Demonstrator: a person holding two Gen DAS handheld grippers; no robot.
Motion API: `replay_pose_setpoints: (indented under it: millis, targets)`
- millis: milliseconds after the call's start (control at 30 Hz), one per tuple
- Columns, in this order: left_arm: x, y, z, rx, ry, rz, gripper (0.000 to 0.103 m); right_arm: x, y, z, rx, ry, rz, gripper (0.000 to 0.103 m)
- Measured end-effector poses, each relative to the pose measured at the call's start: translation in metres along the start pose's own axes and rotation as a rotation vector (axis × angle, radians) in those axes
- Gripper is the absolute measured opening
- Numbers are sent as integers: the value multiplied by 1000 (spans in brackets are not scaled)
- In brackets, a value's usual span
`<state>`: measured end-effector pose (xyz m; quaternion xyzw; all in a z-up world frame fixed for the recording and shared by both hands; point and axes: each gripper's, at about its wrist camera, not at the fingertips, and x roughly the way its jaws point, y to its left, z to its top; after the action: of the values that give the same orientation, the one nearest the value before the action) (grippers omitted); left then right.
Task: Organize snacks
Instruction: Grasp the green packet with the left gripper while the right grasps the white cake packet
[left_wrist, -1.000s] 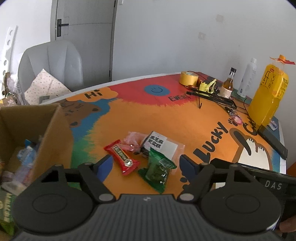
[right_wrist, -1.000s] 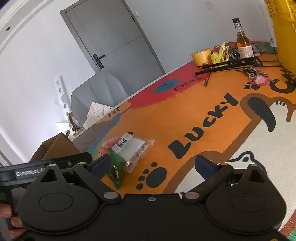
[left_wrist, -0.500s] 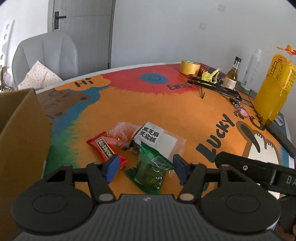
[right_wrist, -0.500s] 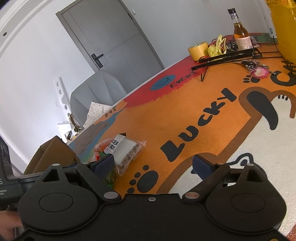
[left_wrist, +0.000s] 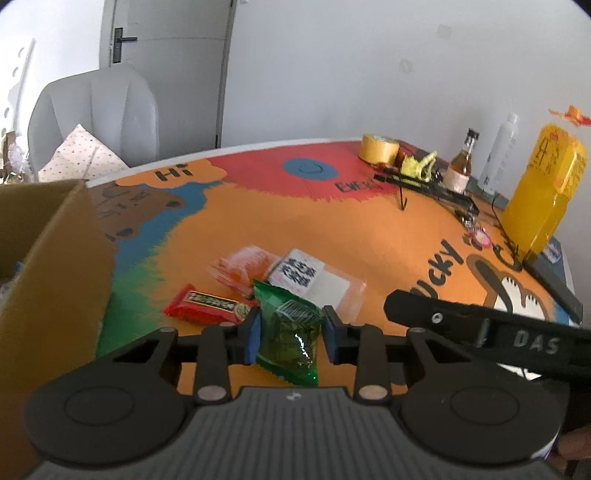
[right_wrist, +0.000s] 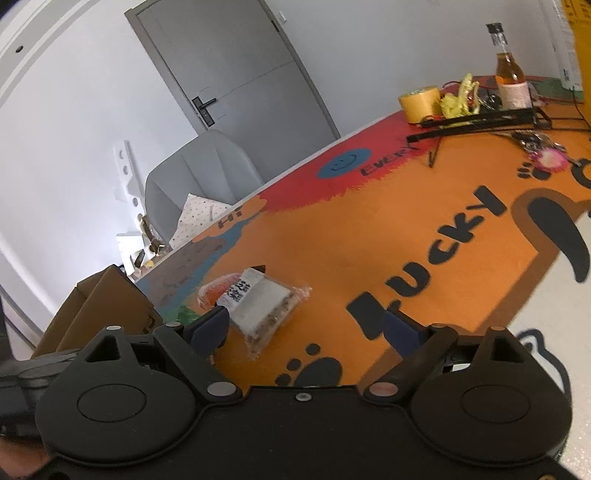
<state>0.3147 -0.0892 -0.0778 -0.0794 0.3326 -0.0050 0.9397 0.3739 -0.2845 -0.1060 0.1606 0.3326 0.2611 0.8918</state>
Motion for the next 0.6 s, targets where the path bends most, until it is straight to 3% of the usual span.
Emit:
replay_pose_setpoints:
  millis: [300,600]
  targets:
    - [-29,19,15,-63,-96,29,33,13,22,10,-58,-4,6,87]
    - [-42,34,24,-109,-122,31,33,33,45,17,-135,10,40,87]
